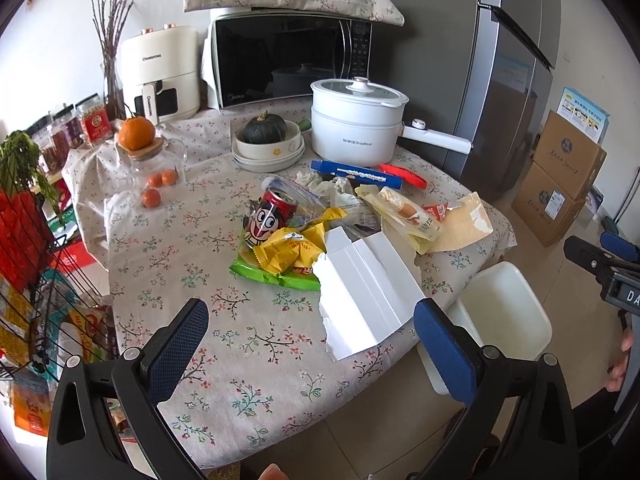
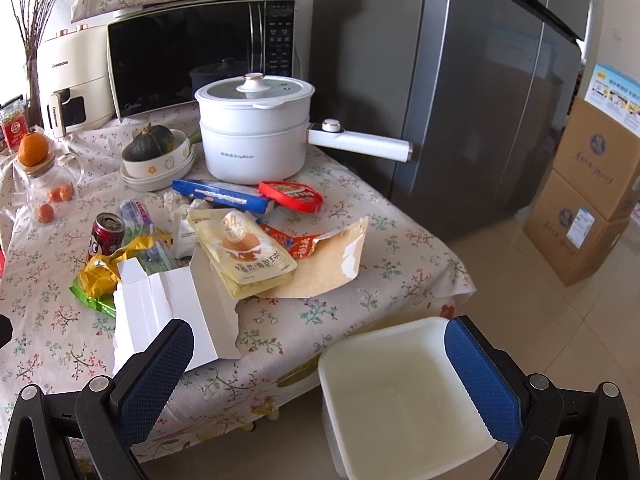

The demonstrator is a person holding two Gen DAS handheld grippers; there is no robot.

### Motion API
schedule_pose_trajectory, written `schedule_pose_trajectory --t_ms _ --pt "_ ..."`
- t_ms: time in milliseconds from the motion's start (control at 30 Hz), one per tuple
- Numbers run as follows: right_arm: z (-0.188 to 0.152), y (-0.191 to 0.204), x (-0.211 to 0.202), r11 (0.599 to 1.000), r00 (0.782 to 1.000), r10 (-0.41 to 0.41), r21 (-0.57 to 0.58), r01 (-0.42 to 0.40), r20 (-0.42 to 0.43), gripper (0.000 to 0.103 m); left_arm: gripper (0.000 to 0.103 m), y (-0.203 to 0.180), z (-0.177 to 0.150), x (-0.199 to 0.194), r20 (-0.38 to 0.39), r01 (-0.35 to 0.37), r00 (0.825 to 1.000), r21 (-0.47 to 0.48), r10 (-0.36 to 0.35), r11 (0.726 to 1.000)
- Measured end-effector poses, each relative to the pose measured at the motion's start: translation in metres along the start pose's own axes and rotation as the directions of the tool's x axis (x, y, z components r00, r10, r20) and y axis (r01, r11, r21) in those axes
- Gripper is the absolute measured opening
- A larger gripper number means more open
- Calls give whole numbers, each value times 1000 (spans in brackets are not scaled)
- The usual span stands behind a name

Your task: Collect trash

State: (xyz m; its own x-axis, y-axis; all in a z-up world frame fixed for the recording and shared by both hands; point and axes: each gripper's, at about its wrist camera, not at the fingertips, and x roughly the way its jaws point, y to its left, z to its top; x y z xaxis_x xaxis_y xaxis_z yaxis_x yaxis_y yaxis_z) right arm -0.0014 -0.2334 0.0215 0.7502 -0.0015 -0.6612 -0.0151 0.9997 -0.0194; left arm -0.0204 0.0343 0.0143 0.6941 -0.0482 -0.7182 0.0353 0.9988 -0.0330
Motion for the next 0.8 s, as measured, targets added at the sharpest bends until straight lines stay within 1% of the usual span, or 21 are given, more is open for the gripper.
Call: schedule_pose_trajectory --t_ms 133,233,267,300,333,367,467,533,567,633,700,733,767,800 --pt "10 -8 17 996 994 73 53 -69 -82 103 103 13 11 20 -90 29 996 6 -29 1000" --pt "20 -14 37 986 975 144 107 -128 -167 103 103 19 20 38 -129 27 991 24 -24 999" --pt "24 -14 44 984 970 157 118 -136 -185 103 103 23 23 47 -154 48 987 12 -46 999" --pt "27 -14 51 982 966 165 122 -142 -200 103 101 26 25 58 -180 93 979 -4 -92 996" --pt "30 -13 59 982 961 170 123 -146 -216 103 94 29 27 69 -206 128 970 -23 -130 991" --pt "32 -11 67 981 956 178 123 -153 -232 103 88 34 28 80 -221 143 964 -48 -150 989" --pt "34 -5 97 976 937 208 125 -179 -282 103 87 53 31 110 -225 178 953 -136 -205 975" --pt "32 -1 115 973 927 222 124 -192 -301 103 86 65 31 131 -235 203 939 -212 -251 956" --pt "29 0 123 971 925 232 130 -201 -302 102 86 70 31 141 -236 208 935 -242 -266 948" --pt "23 0 138 961 913 265 156 -226 -310 102 86 77 32 159 -231 194 938 -270 -259 943" --pt "15 0 157 953 895 292 181 -243 -338 99 84 79 35 175 -246 174 938 -277 -245 945" --pt "11 1 166 949 886 304 190 -251 -349 99 83 76 38 180 -248 171 940 -254 -235 952" --pt "6 2 176 948 876 309 197 -252 -371 96 83 70 42 183 -245 172 944 -207 -221 963" --pt "2 5 185 947 860 313 204 -249 -404 92 83 64 47 184 -236 170 951 -142 -200 975"
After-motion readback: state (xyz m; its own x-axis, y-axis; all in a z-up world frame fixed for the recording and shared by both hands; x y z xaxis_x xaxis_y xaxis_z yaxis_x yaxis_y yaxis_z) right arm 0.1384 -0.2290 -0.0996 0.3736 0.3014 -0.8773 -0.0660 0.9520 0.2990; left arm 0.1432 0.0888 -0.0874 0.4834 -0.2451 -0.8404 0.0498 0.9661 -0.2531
